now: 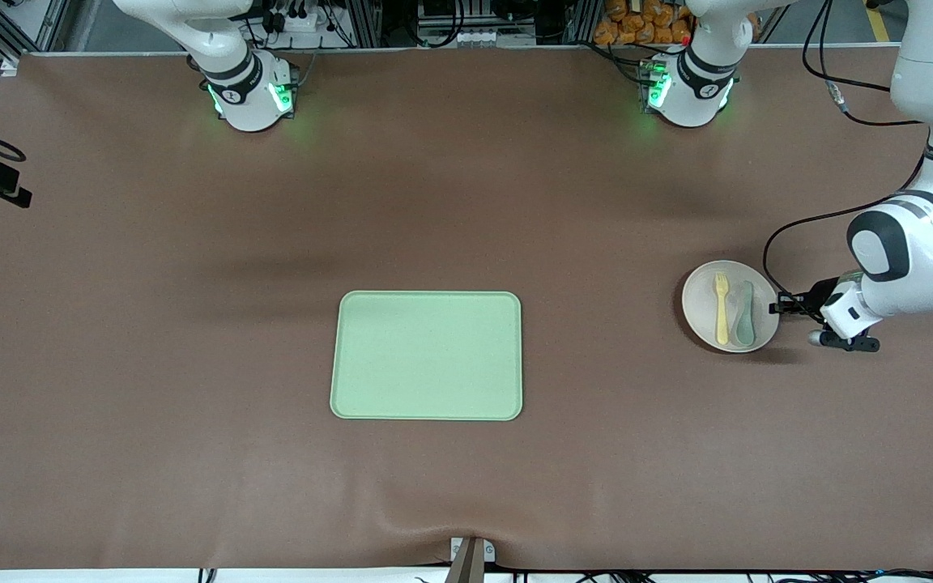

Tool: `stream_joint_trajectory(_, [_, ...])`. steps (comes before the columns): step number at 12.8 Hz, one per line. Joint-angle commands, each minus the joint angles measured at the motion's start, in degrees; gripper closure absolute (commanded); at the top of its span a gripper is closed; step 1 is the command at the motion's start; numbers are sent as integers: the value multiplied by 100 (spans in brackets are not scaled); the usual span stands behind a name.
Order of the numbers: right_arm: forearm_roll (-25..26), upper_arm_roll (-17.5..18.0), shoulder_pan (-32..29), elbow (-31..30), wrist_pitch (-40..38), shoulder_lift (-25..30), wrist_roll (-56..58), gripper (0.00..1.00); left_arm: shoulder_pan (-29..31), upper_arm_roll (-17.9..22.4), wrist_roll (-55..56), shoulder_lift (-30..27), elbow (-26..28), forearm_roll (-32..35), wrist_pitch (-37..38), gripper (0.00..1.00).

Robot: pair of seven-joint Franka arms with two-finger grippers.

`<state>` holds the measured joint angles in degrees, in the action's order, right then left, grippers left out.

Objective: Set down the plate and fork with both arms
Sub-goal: 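Carry the plate with the left gripper over the green tray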

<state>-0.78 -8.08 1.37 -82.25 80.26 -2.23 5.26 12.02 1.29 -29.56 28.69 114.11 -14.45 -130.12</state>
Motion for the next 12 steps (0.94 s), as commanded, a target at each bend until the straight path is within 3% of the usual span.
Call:
stream_joint_trajectory(1, [-27,52,-66,16,-2,3,-60,0,-16,-102,-94,-30,-257,-93,126,100])
stream_joint_trajectory(8, [-27,52,-75,16,7,3,-60,0,-190,-410,203,251,-1417,-489,988,100])
stream_joint_trajectory(12, [-27,52,-84,16,7,-6,-60,0,-761,-647,1537,400,-1891,-533,1015,100])
